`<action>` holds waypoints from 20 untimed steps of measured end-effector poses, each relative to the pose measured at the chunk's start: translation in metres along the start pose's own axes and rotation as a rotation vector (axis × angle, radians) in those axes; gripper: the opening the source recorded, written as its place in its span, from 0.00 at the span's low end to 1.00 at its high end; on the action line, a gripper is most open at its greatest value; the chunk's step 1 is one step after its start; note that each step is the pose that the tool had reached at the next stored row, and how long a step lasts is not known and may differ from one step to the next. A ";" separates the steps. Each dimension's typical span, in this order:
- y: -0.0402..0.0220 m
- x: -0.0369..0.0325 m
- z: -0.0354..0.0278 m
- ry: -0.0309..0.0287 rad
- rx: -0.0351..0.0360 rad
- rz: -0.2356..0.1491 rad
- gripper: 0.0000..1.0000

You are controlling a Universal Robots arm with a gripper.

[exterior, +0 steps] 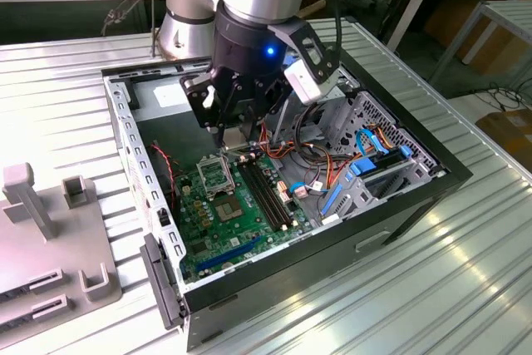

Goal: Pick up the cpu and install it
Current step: 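Place the cpu into insertion slot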

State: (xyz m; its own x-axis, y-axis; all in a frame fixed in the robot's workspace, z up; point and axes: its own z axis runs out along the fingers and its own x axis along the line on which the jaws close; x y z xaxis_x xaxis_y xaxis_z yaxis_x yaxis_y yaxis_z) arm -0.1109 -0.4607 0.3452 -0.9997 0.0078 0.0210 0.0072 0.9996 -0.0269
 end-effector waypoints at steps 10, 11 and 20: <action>-0.0028 -0.0003 0.0114 0.0000 0.0000 0.000 0.47; -0.0027 -0.0003 0.0114 0.0000 -0.0001 0.000 0.47; -0.0027 -0.0003 0.0124 -0.0005 0.0004 0.000 0.47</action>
State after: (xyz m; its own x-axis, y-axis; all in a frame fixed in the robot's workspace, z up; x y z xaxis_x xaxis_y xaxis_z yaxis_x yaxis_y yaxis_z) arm -0.1109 -0.4637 0.3329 -0.9998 0.0077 0.0206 0.0071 0.9996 -0.0272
